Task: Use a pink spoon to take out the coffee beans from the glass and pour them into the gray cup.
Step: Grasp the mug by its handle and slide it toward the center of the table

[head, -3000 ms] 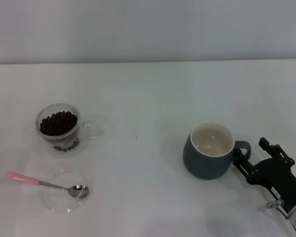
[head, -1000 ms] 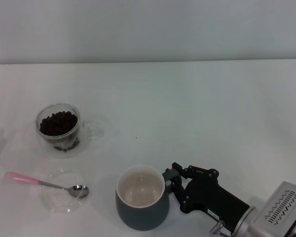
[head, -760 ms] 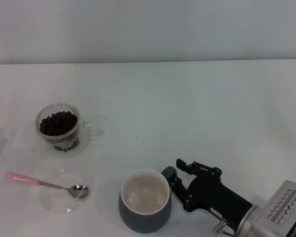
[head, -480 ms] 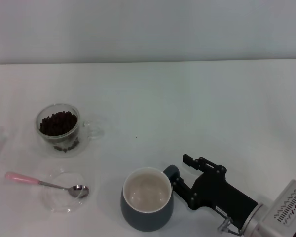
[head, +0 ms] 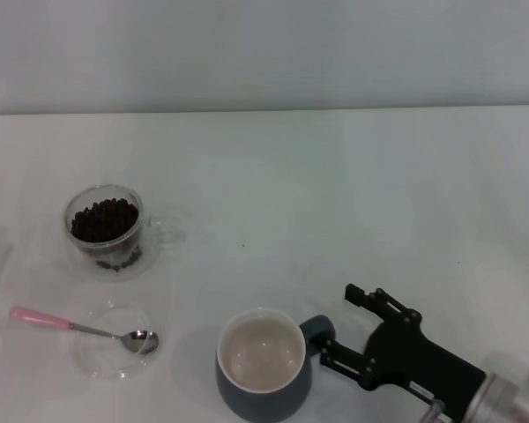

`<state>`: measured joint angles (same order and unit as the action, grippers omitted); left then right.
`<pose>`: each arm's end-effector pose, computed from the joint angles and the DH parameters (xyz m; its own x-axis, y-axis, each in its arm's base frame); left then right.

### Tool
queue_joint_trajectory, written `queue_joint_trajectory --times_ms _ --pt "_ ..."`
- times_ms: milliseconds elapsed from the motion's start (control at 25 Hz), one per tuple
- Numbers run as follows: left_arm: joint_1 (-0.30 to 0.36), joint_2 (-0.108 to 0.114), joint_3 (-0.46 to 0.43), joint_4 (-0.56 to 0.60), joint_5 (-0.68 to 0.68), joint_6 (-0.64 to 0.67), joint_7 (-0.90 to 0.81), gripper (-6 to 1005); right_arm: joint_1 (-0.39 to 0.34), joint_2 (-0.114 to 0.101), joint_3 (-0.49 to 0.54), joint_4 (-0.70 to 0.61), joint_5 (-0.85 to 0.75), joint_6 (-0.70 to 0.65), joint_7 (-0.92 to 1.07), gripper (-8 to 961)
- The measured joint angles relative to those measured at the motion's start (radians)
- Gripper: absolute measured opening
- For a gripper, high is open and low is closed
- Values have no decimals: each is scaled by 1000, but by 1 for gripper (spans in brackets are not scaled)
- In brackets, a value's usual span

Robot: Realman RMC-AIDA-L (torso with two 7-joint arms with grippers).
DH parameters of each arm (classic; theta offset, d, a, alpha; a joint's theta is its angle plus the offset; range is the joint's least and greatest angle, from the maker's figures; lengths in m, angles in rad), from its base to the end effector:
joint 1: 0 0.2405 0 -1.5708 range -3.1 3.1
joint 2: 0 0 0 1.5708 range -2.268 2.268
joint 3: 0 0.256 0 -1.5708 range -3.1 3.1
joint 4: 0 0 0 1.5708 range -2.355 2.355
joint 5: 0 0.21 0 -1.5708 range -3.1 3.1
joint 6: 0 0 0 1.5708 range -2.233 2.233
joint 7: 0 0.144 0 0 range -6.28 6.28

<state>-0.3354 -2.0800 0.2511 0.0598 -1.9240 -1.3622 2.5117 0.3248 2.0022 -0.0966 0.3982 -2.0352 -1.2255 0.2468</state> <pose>-0.3717 0.2817 0.0250 0.4558 -0.0589 0.8881 0.8825 -0.1006 -0.4595 0.3055 0.2142 -0.1083 0.6910 -0.2332 -0.6842 -0.6266 -0.6652 -0.4061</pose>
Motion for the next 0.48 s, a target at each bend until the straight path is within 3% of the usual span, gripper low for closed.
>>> queue_joint_trajectory --times_ms 120,480 --pt "-1 0 0 -1 0 0 0 862 -12 2 -37 -59 -4 -59 65 851" --pt "-5 0 -2 -11 -2 0 -2 861 -25 1 -93 -181 -4 -110 197 852"
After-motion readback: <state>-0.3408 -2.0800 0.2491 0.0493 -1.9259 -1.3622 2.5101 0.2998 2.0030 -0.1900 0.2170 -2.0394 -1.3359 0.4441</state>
